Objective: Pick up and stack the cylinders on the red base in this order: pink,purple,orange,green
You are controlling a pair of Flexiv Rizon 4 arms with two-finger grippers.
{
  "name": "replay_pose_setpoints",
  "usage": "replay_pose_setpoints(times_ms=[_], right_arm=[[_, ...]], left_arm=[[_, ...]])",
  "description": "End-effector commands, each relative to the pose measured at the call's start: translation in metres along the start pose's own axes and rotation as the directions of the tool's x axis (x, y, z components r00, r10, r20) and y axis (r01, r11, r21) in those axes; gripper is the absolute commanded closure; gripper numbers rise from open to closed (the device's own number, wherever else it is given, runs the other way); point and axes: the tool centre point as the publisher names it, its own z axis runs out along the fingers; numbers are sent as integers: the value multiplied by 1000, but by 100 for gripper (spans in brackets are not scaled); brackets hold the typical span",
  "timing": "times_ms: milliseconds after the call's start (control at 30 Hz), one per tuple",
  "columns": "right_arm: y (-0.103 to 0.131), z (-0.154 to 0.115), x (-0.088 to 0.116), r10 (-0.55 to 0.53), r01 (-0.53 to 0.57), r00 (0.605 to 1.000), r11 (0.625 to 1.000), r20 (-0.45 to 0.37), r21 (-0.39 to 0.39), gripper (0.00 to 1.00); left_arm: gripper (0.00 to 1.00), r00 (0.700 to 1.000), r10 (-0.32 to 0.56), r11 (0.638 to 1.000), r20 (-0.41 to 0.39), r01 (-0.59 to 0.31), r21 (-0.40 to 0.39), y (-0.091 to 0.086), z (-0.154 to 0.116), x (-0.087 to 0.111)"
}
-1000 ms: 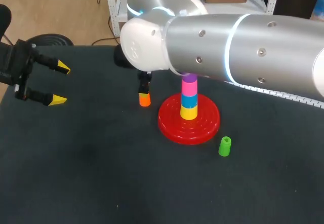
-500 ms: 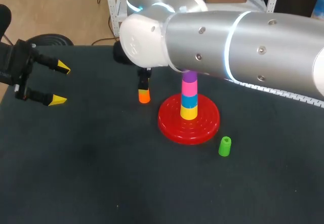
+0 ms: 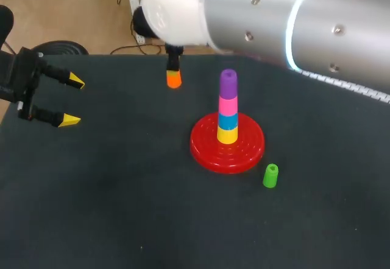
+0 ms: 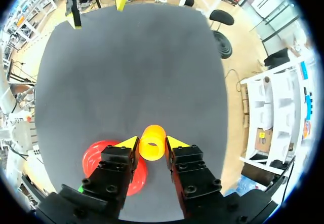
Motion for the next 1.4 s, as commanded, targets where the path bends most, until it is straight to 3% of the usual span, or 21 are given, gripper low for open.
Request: replay_pose_setpoints(times_ms=[33, 267, 467, 1167, 1400], right_arm=[[10, -48, 13, 14, -15, 1000, 999, 18, 48, 100], [15, -110, 26, 58, -60, 998, 995, 27, 84, 100], [23, -137, 40, 120, -118, 993, 990, -12, 81, 100], [65, -140, 97, 298, -298, 954, 954, -12, -21, 100], [73, -132, 104, 314, -315, 949, 948, -24, -51, 100]], left_arm=[[0, 1000, 2, 1000, 1, -2, -2, -1, 0, 1], [0, 1000, 2, 1000, 1, -2, -2, -1, 0, 1], [0, 1000, 2, 1000, 1, -2, -2, -1, 0, 1], [0, 1000, 2, 1000, 1, -2, -2, -1, 0, 1], [0, 1000, 2, 1000, 1, -2, -2, -1, 0, 1]])
